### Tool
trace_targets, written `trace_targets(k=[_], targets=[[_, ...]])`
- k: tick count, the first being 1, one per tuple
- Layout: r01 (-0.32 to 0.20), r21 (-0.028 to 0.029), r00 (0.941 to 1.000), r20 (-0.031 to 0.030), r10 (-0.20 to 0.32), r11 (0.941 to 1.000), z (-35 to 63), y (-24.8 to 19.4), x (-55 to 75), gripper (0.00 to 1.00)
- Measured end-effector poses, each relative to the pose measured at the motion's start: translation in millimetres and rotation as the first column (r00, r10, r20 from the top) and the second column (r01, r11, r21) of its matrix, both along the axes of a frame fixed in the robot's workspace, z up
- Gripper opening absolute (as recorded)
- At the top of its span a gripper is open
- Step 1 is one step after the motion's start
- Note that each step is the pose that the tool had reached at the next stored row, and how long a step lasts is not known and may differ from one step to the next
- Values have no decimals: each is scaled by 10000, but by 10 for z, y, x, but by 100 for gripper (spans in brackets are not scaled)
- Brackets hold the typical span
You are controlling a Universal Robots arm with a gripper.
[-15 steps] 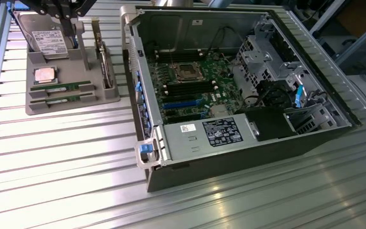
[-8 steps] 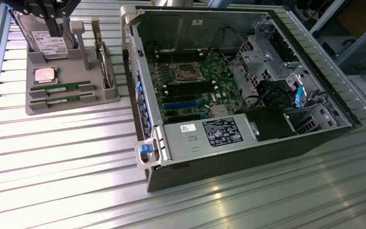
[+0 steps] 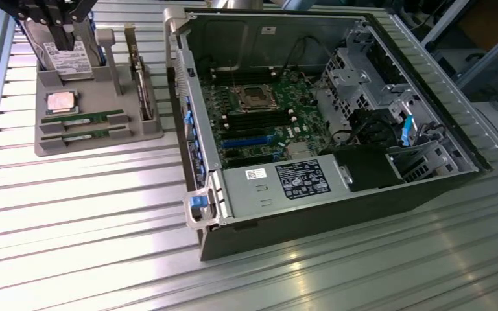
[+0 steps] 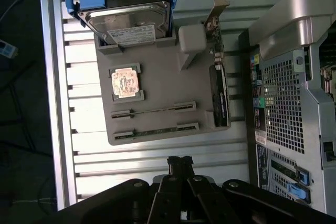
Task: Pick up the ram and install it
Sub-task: 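Reach for the ram, then pick up the ram and move it above insertion slot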
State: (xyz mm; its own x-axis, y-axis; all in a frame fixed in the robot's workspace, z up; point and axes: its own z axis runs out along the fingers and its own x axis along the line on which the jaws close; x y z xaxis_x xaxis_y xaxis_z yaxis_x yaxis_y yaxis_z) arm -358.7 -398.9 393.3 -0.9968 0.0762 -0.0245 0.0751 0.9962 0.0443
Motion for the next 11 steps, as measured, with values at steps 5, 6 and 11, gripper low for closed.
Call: trace_targets(k=[5,6,11], targets=[[0,0,10000,0,0,10000,0,0,0,11],[0,0,10000,0,0,10000,0,0,0,11],[0,0,10000,0,0,10000,0,0,0,11]])
